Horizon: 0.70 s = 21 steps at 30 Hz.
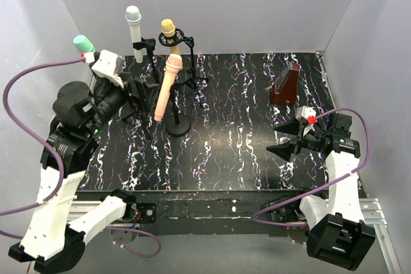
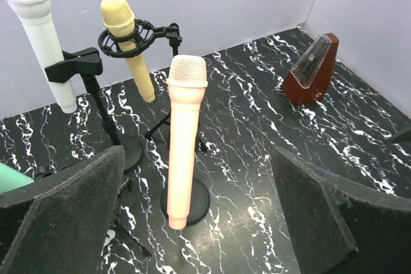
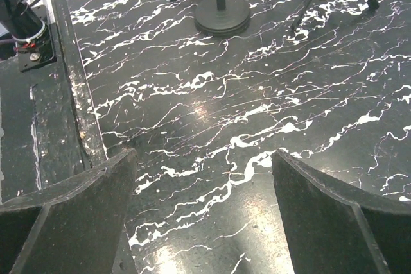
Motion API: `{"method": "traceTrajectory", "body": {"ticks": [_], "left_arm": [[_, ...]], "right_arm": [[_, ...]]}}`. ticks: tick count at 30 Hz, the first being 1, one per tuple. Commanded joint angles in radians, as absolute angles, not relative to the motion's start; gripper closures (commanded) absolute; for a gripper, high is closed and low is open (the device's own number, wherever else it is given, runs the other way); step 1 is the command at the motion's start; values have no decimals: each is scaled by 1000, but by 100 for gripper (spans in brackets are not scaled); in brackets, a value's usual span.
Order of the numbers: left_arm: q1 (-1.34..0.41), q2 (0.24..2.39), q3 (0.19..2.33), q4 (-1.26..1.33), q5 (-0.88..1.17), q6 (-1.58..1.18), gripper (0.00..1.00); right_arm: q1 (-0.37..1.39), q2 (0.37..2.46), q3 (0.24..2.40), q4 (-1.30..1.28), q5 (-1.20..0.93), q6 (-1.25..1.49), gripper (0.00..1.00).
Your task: Attach the microphones to the stand
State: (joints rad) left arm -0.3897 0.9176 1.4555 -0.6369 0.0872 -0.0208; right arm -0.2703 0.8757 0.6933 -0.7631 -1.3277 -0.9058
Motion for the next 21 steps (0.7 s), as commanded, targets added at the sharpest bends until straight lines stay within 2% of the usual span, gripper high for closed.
{"method": "traceTrajectory", "body": {"ticks": [1,7,12,17,21], "left_arm": [[-387,851,1503,-722,133,-75,2],[-387,758,1439,-744,340,-146,2],[-387,667,1263,-677,521,-221,2],[-387,578,1054,-589,601,-270,2],[-387,526,890,-484,617,-287,2]], "right_arm": [[-282,864,784,-839,-1335,-897,8],[-285,891,955,-1032,-1211,-859,9],[-298,900,1098,-1120,-1085,-714,7],[-305,815,1124,-978,-931,-419,2],[-307,723,1079,-812,-836,-229,2]]}}
